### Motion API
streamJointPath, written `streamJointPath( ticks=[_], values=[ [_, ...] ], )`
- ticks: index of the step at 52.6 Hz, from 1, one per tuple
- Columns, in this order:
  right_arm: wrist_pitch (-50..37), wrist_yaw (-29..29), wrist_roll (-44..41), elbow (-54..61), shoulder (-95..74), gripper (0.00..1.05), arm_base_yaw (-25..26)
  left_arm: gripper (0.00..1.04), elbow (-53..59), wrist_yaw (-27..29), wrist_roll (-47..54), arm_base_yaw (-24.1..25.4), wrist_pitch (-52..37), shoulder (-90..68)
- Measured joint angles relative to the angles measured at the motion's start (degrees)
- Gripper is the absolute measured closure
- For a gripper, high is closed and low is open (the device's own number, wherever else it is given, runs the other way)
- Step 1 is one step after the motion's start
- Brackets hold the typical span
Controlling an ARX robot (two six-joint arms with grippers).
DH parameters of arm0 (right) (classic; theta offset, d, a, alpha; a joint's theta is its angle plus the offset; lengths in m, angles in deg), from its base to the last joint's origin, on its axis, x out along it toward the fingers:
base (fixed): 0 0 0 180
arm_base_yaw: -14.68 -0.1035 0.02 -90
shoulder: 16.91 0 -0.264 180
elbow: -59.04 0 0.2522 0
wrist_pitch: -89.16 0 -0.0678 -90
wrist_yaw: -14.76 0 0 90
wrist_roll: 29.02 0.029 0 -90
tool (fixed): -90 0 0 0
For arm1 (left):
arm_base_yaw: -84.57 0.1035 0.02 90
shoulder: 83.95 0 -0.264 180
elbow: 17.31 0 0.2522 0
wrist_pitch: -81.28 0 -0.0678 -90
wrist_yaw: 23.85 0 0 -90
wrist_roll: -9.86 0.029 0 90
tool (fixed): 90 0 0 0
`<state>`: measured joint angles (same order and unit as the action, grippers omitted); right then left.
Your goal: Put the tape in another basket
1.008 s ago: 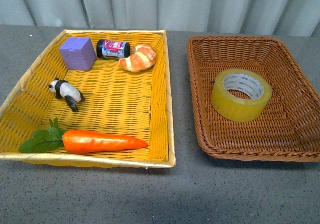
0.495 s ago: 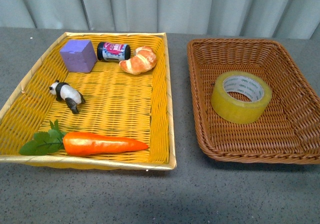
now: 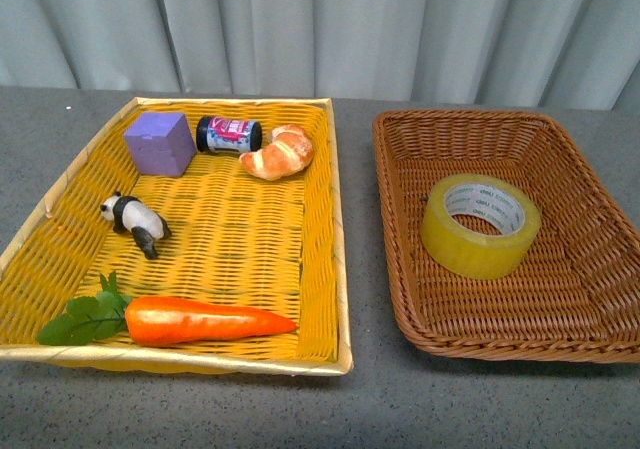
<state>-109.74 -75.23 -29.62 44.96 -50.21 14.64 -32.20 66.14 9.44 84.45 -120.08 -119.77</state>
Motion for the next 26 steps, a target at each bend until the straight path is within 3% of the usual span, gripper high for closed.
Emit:
streamJointPath(
  ticks=[26],
  values=[
    [14.7, 0.0, 0.0, 0.0, 15.5, 1.04, 0.0, 1.01, 0.0, 0.0, 0.0, 0.0, 15.6, 16.5]
  ],
)
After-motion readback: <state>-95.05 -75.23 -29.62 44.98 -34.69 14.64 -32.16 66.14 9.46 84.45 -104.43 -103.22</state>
